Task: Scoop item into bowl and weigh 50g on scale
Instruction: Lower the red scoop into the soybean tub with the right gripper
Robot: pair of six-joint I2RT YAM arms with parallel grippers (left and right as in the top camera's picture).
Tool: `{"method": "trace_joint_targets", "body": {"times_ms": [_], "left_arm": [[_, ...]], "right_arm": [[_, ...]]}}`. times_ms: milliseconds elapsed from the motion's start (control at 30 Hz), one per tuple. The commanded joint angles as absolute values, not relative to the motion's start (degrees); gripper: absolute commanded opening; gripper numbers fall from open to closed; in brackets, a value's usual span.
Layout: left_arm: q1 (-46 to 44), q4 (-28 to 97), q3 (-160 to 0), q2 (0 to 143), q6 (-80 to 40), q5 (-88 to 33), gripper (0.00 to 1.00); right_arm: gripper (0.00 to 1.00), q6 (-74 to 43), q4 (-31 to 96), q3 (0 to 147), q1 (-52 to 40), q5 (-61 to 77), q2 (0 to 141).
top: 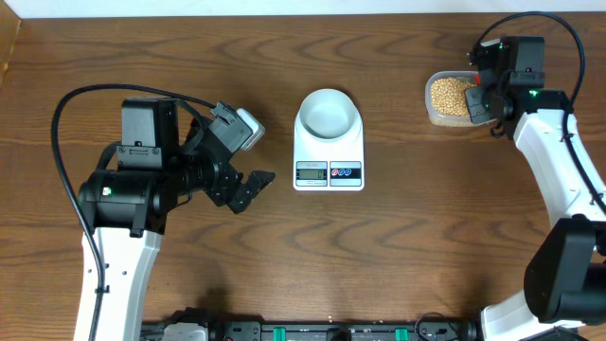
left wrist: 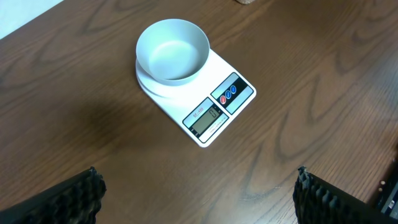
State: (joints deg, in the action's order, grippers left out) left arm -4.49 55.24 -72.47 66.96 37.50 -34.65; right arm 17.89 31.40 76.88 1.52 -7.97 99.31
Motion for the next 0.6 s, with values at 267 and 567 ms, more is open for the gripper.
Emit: {"method": "trace_joint_targets", "body": {"times_ms": [267,567], "left_arm": [[-4.1,55.2,-74.1,66.7,37.2,-36.0,0.99],[-4.1,55.2,-74.1,66.7,37.2,-36.0,0.99]], "right_arm": [[0.01,19.0,31.1,78.0,1.0,-9.9,104.0],[0.01,18.3,32.5,78.0,1.1,-5.0,104.3]]}}
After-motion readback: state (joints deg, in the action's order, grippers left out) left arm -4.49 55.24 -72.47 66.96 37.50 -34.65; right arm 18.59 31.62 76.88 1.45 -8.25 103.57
